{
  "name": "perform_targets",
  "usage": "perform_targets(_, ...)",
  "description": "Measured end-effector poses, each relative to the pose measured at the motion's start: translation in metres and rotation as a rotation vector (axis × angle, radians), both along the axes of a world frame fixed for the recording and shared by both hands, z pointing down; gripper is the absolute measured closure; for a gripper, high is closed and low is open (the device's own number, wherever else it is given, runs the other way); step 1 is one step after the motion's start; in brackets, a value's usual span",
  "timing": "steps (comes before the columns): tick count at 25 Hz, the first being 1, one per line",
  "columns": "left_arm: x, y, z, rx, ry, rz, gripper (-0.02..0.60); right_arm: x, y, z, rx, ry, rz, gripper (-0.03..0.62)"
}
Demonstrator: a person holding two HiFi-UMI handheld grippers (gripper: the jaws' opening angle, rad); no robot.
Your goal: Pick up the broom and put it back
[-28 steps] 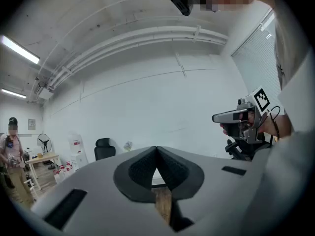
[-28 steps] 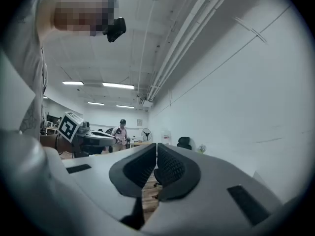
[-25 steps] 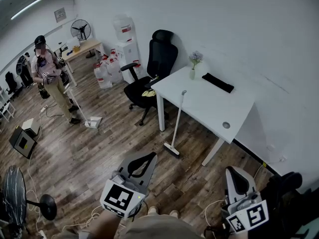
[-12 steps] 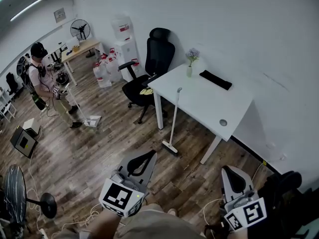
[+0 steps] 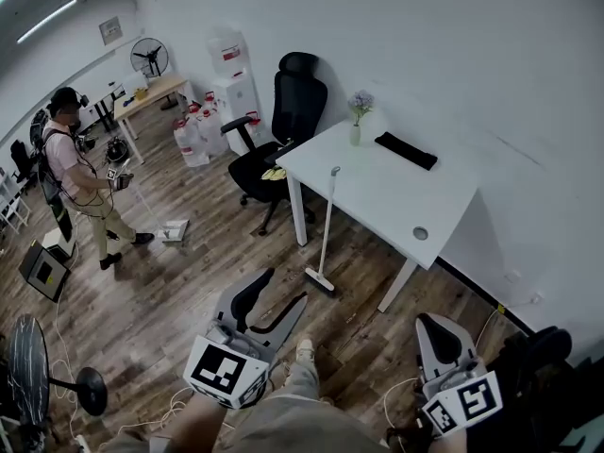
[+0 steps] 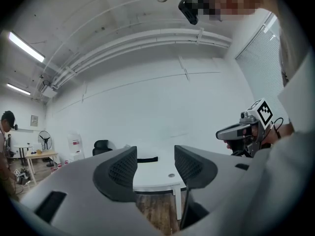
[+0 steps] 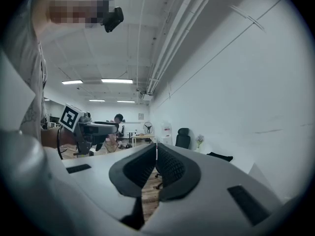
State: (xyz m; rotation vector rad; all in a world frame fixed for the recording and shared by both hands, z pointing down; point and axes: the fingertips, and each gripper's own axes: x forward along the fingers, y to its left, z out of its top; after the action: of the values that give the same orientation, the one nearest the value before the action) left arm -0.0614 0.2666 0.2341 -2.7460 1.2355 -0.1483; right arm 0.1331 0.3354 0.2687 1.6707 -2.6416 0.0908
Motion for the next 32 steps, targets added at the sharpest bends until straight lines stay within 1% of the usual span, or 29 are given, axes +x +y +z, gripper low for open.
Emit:
perform_targets(6, -0.004, -0.03, 0.015, -0.036, -0.012, -0.006, 0.327, 0.0, -0.029, 0.008, -0.021, 0.007, 0.002, 0.56)
perform_targets(11, -0.003, -0.071, 0.023, -0.053, -0.011, -0.016, 0.327, 0.002, -0.069, 0.016, -0.04, 0.017, -0.002, 0.56)
perform_targets(15, -0.006, -0.114, 0.027, -0.058, -0.009, -0.021, 0.327, 0.0, -0.111, 0.02, -0.054, 0.023, -0.003, 0.56)
perform_targets(24, -0.016, -0.219, 0.039, -0.114, -0.033, 0.003, 0.328, -0.011, -0.223, 0.024, -0.107, 0.021, 0.012, 0.56)
perform_targets(29, -0.018, -0.278, 0.047, -0.13, -0.041, 0.028, 0.328, -0.019, -0.285, 0.029, -0.12, 0.023, 0.025, 0.56)
perform_targets(32, -0.013, -0.303, 0.051, -0.142, -0.046, 0.058, 0.328, -0.022, -0.313, 0.029, -0.126, 0.024, 0.031, 0.56)
